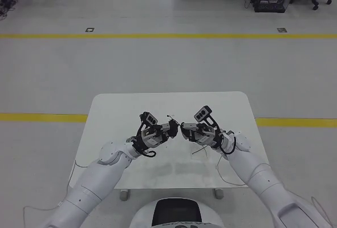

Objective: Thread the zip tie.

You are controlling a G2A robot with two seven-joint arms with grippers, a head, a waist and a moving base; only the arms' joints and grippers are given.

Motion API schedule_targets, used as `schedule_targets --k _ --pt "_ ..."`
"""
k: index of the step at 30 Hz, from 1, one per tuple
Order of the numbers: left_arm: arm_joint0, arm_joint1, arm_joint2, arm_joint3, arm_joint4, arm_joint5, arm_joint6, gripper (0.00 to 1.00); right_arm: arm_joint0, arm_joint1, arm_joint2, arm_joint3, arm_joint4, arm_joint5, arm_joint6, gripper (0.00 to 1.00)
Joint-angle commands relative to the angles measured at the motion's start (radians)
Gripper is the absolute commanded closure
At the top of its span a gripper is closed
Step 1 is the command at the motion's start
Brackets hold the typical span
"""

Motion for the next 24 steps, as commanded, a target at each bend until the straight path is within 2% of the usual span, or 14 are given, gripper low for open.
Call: schedule_targets --k 1,9,13,14,24 --pt "0.0 0.0 0.0 0.0 0.0 0.0 0.0 1.0 0.002 -0.003 0.002 0.004 -0.002 0.002 0.002 0.91" --pt "0.0 0.0 0.0 0.0 0.0 0.0 0.0 1.0 0.012 -0.012 0.007 0.018 -0.012 0.013 0.004 0.92" --pt "0.0 0.0 0.0 0.0 0.0 0.0 0.0 1.0 0.015 -0.018 0.008 0.027 -0.015 0.021 0.005 0.96" --pt "0.0 0.0 0.0 0.0 0.0 0.0 0.0 1.0 0.016 -0.019 0.008 0.031 -0.015 0.024 0.006 1.0" --pt "0.0 0.0 0.0 0.0 0.0 0.0 0.0 1.0 0.022 -0.032 0.013 0.07 -0.006 0.053 0.02 1.0"
